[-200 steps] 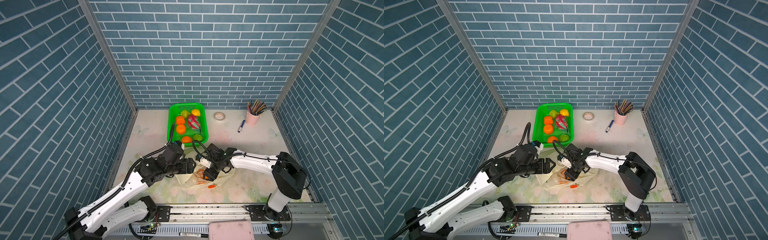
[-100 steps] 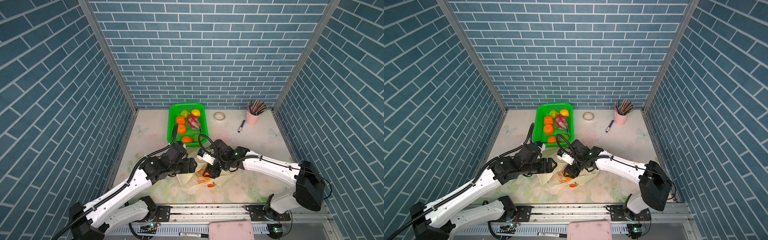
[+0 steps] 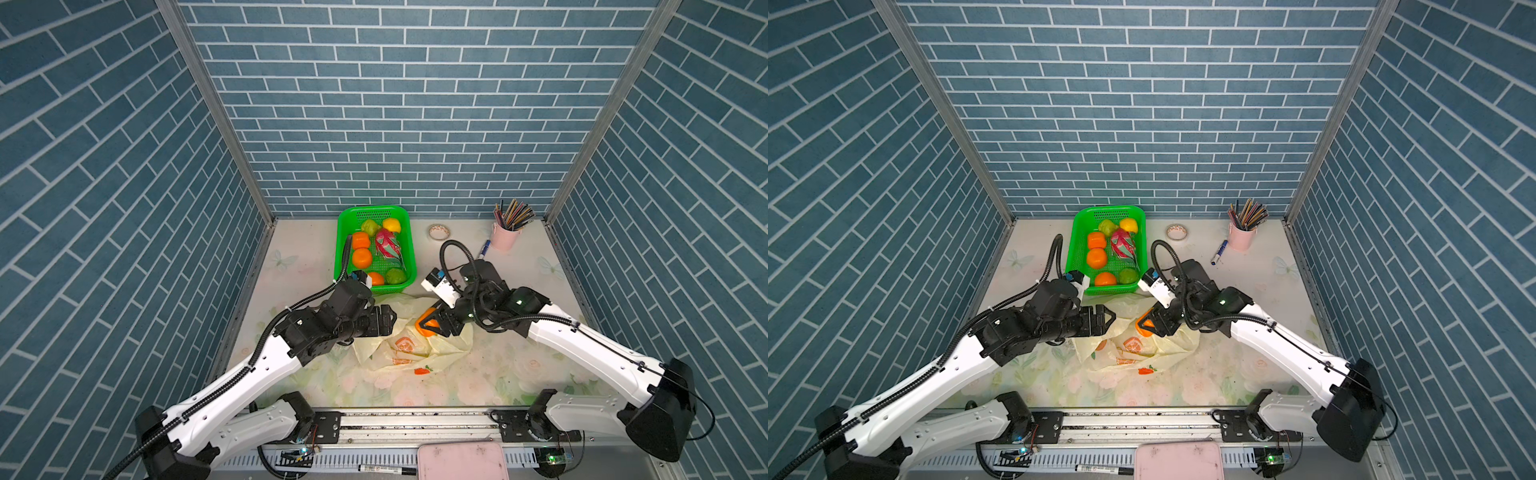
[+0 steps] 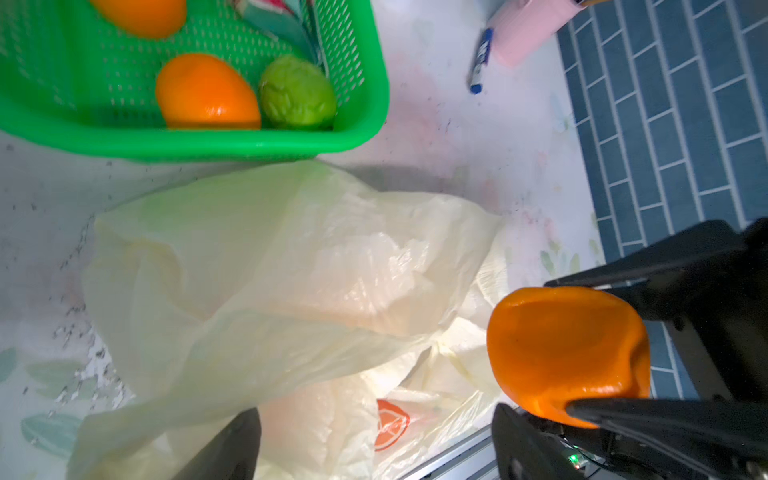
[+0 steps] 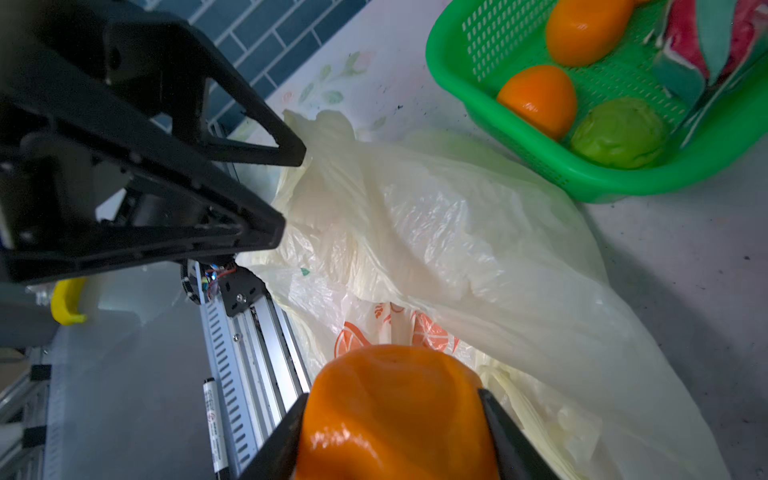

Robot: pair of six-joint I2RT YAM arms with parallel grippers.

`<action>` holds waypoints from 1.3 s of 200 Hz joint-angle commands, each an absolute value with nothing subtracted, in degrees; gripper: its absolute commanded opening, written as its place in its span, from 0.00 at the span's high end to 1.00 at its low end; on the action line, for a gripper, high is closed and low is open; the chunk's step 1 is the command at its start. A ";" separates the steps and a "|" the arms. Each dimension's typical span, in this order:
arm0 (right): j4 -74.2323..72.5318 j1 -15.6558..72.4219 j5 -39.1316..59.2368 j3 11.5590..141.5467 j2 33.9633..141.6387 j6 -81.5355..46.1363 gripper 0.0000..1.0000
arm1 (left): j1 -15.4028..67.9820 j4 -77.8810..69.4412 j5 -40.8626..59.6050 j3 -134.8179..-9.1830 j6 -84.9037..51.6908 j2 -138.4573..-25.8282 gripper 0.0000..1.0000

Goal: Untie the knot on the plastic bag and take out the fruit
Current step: 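Hand the orange from the right gripper to the left gripper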

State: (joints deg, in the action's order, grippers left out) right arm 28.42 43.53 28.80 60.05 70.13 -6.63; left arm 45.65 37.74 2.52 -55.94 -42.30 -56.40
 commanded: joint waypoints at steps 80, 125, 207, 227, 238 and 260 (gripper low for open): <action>6.34 25.45 52.13 69.21 78.27 -42.79 0.58 | 45.36 12.92 5.47 -65.24 -4.14 -59.90 0.12; 3.62 24.98 56.10 73.62 81.21 -46.29 0.58 | 45.32 10.48 8.45 -69.80 10.45 -66.10 0.12; -2.89 24.97 61.25 71.59 79.04 -46.93 0.58 | 42.88 10.32 15.87 -77.00 17.75 -77.35 0.12; -3.60 24.99 61.50 71.29 78.19 -46.86 0.58 | 42.03 9.50 19.17 -77.29 18.27 -78.54 0.14; -3.14 24.97 61.32 71.14 78.05 -46.93 0.58 | 41.97 9.43 21.10 -77.89 19.25 -79.35 0.21; -3.23 25.01 61.29 70.84 78.00 -47.95 0.58 | 41.93 9.04 23.66 -78.97 20.44 -80.55 0.36</action>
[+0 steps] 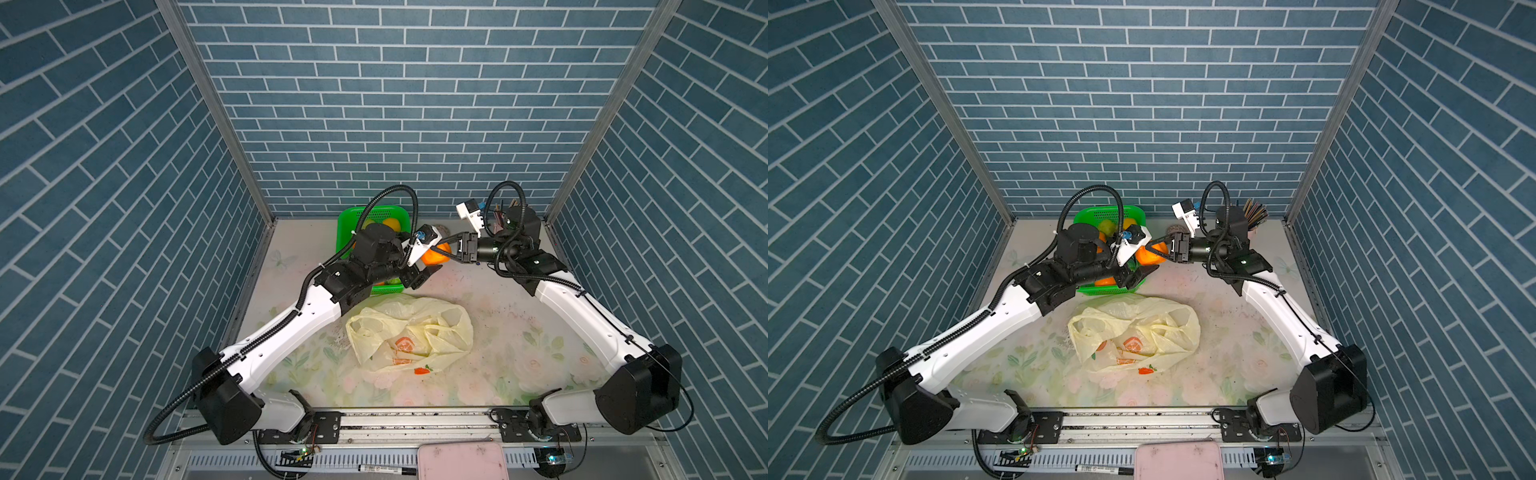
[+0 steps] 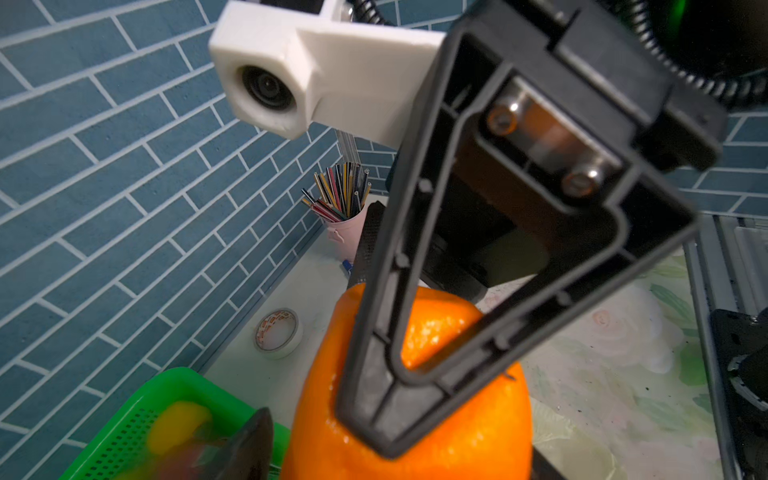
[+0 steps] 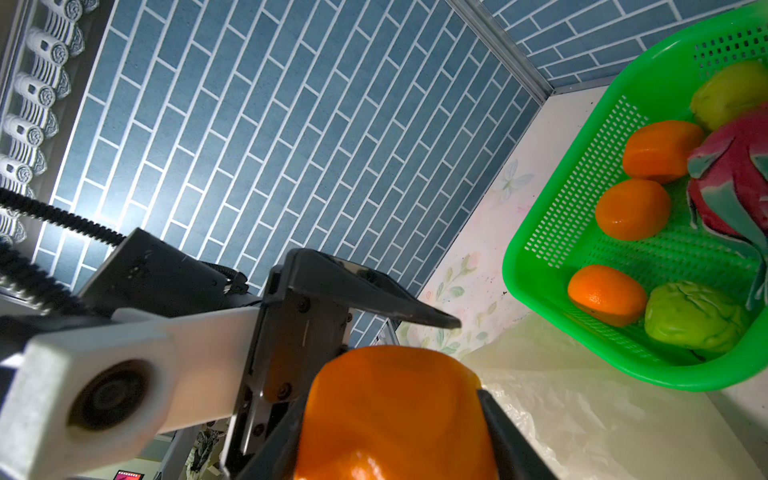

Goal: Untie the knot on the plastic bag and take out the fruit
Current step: 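Hand the orange from the right gripper to the left gripper, then carry the orange into the basket with the left gripper while the right withdraws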

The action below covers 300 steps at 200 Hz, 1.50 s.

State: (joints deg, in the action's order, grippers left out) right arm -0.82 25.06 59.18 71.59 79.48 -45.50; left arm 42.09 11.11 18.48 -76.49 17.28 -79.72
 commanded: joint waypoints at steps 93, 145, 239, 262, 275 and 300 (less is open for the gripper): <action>-1.41 24.11 59.31 75.43 79.54 -48.87 0.29 | 40.48 8.56 17.45 -78.59 9.95 -79.28 0.56; -3.28 17.50 43.40 71.88 73.73 -50.96 0.19 | 35.59 12.31 12.05 -77.35 -1.49 -77.44 0.62; 1.30 15.10 40.09 68.29 73.28 -54.14 0.18 | 24.01 28.56 7.16 -83.04 -20.23 -86.96 0.60; 3.09 15.17 40.18 68.42 73.89 -53.92 0.18 | 22.26 32.87 9.23 -86.04 -22.04 -92.46 0.59; 4.27 15.17 40.51 68.60 74.24 -53.75 0.18 | 21.85 34.63 10.33 -87.56 -22.38 -95.79 0.58; 6.13 15.21 41.04 68.69 74.40 -52.92 0.18 | 21.63 35.75 11.34 -89.93 -22.88 -101.64 0.58</action>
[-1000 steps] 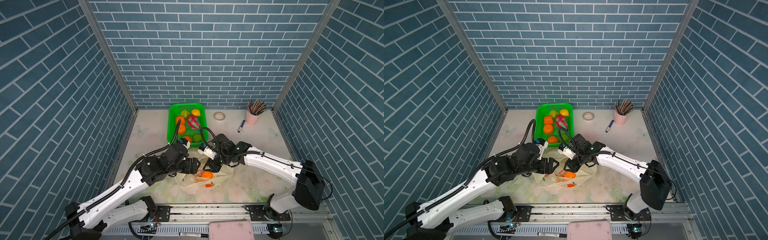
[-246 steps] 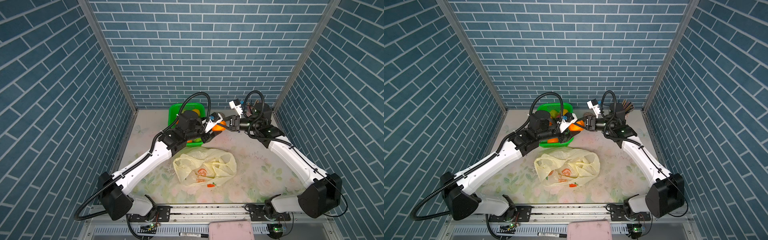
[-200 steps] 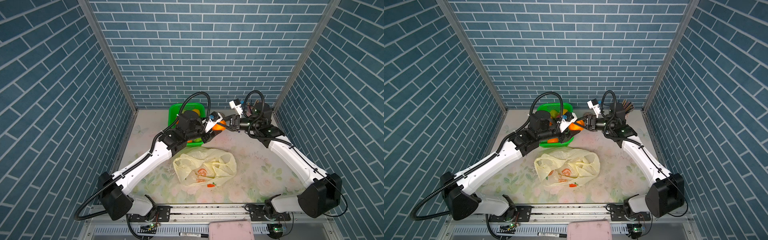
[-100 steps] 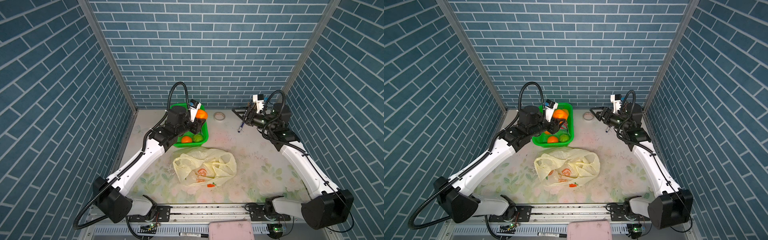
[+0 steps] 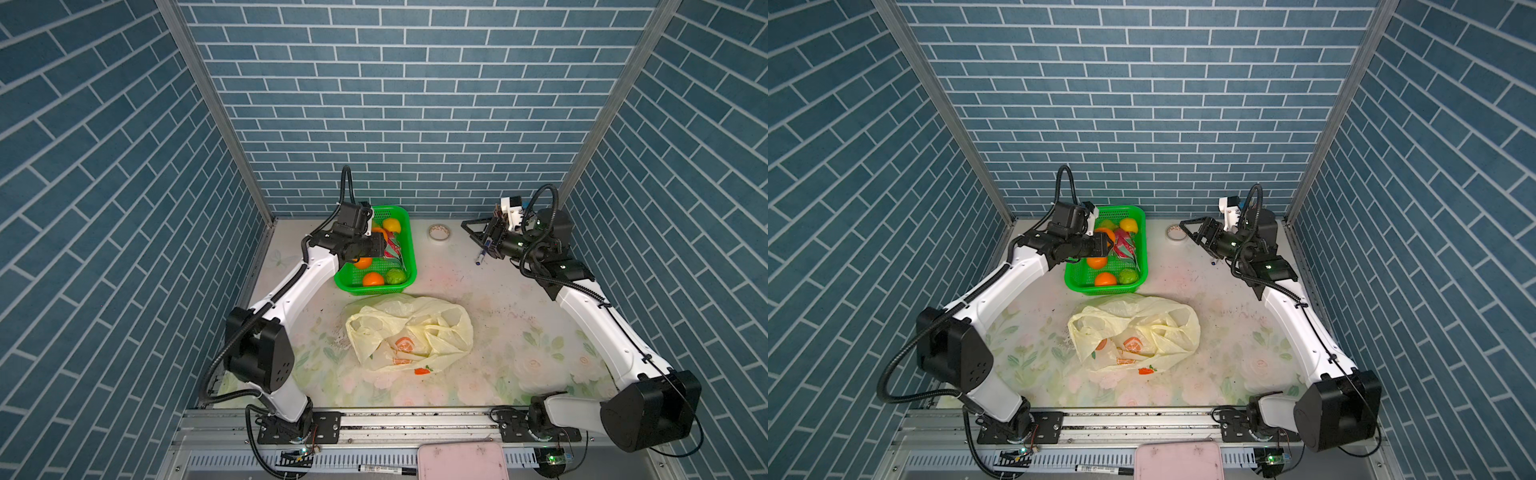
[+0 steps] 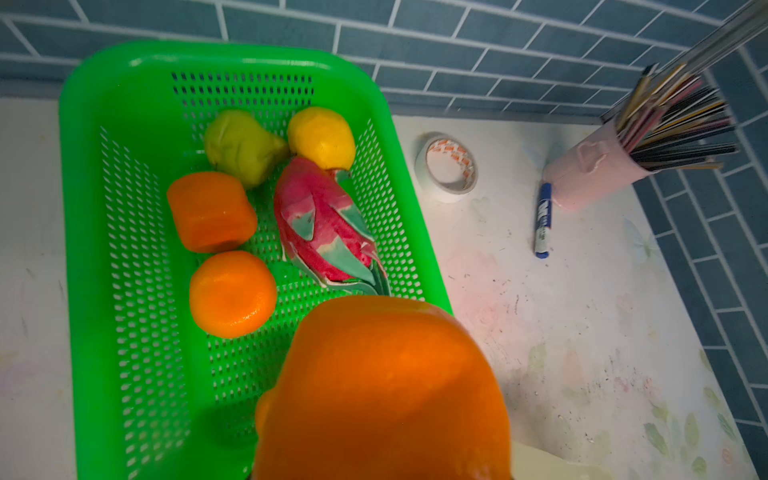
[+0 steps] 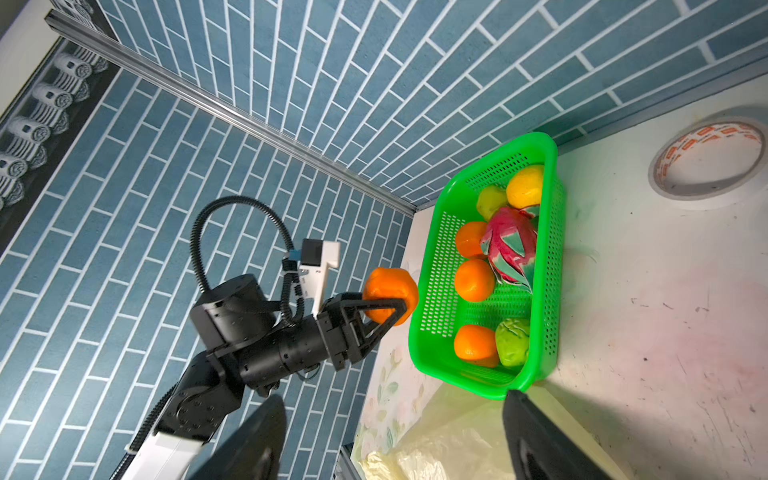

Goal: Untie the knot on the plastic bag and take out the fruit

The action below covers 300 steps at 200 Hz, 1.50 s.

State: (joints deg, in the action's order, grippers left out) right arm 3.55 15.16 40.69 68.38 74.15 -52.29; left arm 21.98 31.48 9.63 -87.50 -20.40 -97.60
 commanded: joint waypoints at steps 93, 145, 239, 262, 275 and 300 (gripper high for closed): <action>10.80 15.19 41.14 68.65 73.05 -49.92 0.18 | 19.23 35.68 15.47 -96.77 -21.87 -119.90 0.53; 11.69 15.25 40.26 68.41 71.66 -49.31 0.18 | 19.25 36.28 15.38 -97.03 -21.00 -122.70 0.43; 14.77 15.20 36.29 69.17 69.98 -45.29 0.19 | 19.06 34.65 12.18 -95.17 -19.59 -113.30 0.16; 17.09 15.21 31.38 69.30 69.05 -42.71 0.19 | 19.06 32.83 12.11 -92.84 -19.93 -107.43 0.15; 18.04 15.12 27.46 68.72 68.29 -41.57 0.19 | 19.04 30.63 12.51 -89.81 -20.75 -102.84 0.15; 18.50 15.03 18.87 65.87 66.47 -39.27 0.19 | 19.16 24.65 11.88 -80.83 -22.27 -91.46 0.14</action>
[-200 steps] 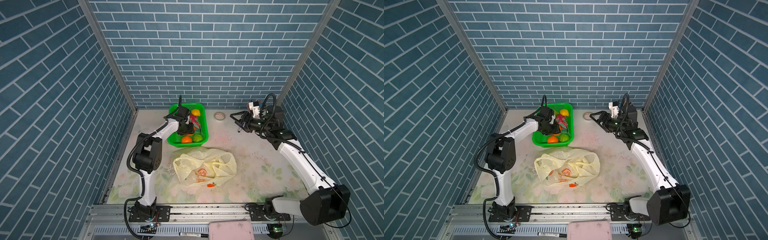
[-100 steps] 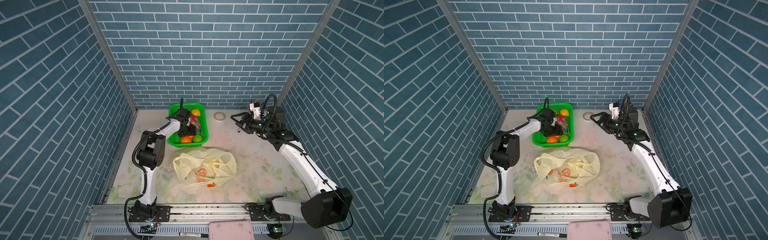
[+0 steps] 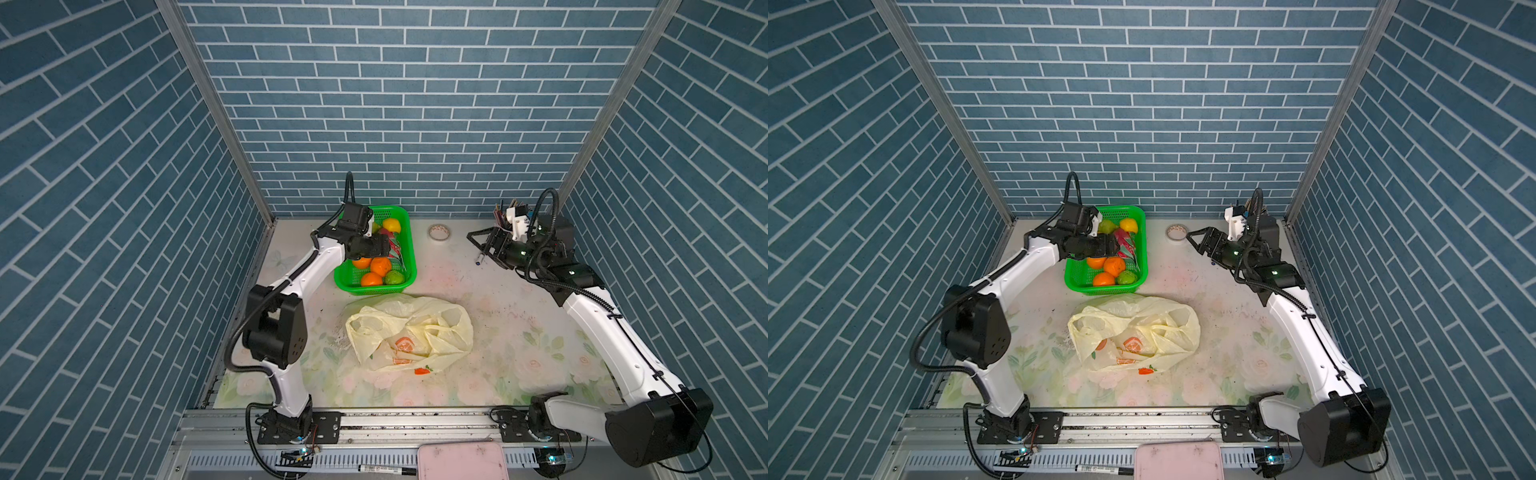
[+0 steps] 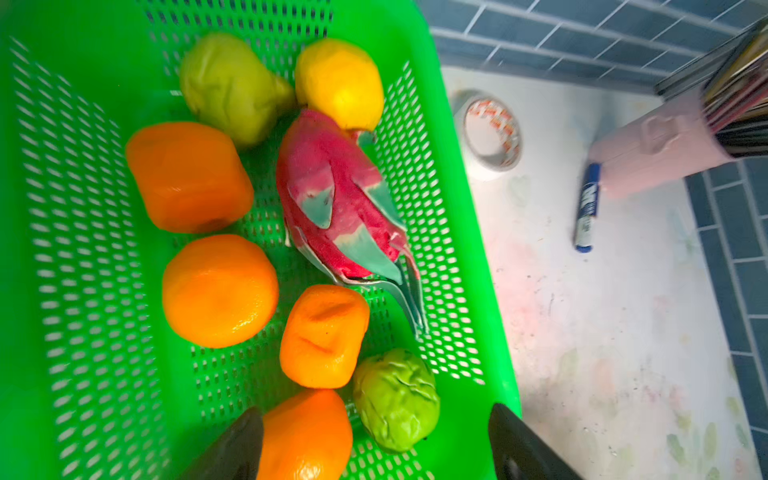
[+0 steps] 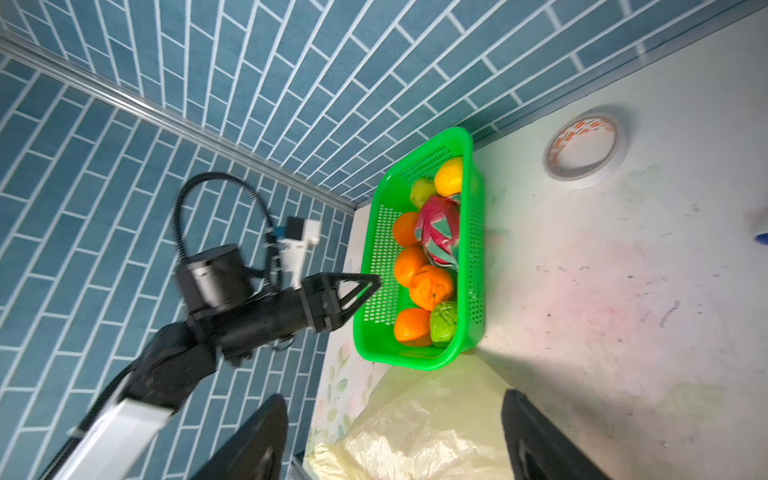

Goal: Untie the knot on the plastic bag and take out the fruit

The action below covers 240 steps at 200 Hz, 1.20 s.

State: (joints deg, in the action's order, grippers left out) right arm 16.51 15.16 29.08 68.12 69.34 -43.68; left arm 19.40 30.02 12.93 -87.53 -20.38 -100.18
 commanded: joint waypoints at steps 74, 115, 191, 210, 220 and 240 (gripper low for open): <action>12.75 11.32 -3.43 50.73 63.33 -33.45 0.19 | 18.95 19.44 -11.05 -52.19 -23.30 -57.94 0.13; -8.90 5.08 -16.65 35.69 67.01 -21.82 0.19 | 16.08 9.88 -21.55 -35.57 -21.08 -49.11 0.13; -45.25 -1.91 -6.71 26.28 85.87 -5.53 0.08 | 7.78 -25.74 -17.64 -13.95 -6.24 -55.26 0.13; -43.14 -2.14 -2.75 27.95 87.67 -4.39 0.08 | 7.64 -32.21 -15.63 -12.29 -2.14 -60.13 0.13; -49.36 -2.11 -2.61 23.79 86.14 -4.14 0.08 | 7.33 -32.40 -13.96 -13.73 -0.82 -62.64 0.13; -58.60 -2.29 0.23 18.15 85.09 -3.31 0.06 | 6.42 -41.76 -6.79 -13.01 1.49 -66.45 0.13</action>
State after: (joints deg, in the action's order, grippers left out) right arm -44.10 -2.07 -5.15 23.24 86.50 -7.97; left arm 7.64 -26.30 -14.28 -12.86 -3.70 -63.55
